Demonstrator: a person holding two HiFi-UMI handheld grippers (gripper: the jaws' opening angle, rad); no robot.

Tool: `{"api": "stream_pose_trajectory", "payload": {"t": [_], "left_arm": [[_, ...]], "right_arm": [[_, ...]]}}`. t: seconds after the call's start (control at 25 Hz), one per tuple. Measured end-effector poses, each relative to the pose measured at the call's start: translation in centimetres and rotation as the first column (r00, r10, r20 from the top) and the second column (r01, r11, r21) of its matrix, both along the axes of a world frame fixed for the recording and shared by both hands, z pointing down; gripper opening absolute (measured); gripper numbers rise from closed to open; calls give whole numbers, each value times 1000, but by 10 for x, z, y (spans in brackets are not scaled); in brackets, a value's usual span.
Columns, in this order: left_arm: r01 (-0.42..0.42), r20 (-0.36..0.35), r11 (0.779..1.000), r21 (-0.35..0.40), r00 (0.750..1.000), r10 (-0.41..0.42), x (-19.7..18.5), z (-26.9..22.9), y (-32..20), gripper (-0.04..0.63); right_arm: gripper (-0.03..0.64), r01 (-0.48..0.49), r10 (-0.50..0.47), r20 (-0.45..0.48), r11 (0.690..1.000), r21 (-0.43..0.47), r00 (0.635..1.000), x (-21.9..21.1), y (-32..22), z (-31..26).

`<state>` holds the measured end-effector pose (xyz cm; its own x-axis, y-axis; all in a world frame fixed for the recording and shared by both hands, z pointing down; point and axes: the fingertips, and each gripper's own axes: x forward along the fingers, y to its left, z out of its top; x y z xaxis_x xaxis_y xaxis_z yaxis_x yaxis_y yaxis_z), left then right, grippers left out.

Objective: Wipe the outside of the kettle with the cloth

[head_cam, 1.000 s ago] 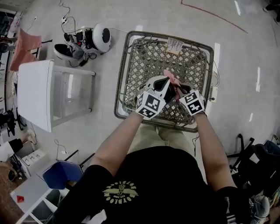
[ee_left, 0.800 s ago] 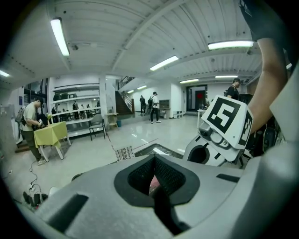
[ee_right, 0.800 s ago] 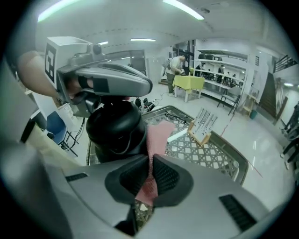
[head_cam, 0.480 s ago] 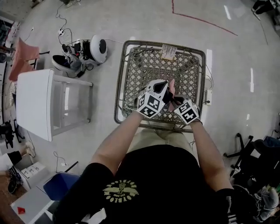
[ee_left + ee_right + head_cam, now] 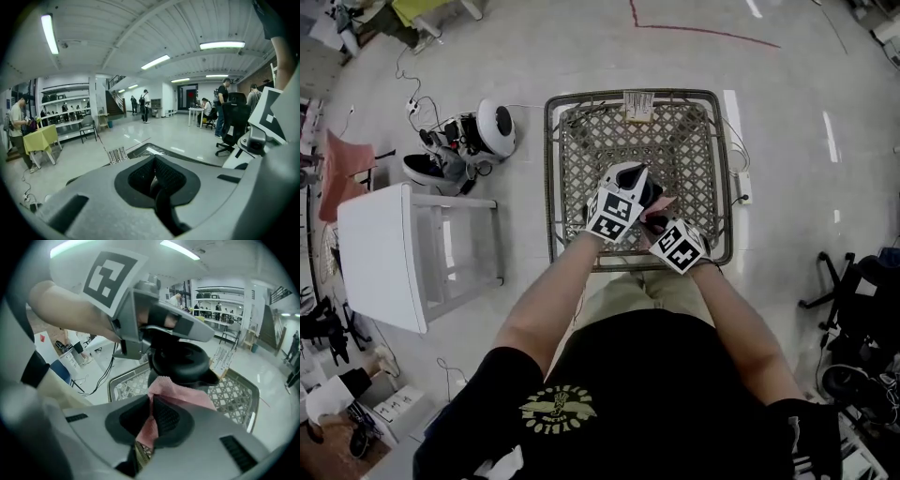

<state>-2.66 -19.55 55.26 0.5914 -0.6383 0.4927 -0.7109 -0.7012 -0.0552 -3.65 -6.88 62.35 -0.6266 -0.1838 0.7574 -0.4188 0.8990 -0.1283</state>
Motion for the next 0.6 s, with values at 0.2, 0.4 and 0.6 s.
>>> {"api": "stream_pose_trajectory", "payload": {"t": [0.2, 0.4, 0.6], "left_arm": [[-2, 9, 1000, 8, 1000, 2, 2, 0, 3, 8], [-5, 18, 1000, 12, 1000, 5, 5, 1, 4, 8], [-4, 32, 1000, 21, 999, 3, 6, 1, 2, 8]], "right_arm": [[26, 52, -51, -13, 998, 39, 999, -32, 13, -4], [28, 57, -56, -28, 997, 46, 998, -32, 12, -1], [28, 18, -17, -27, 999, 27, 999, -2, 2, 3]]}}
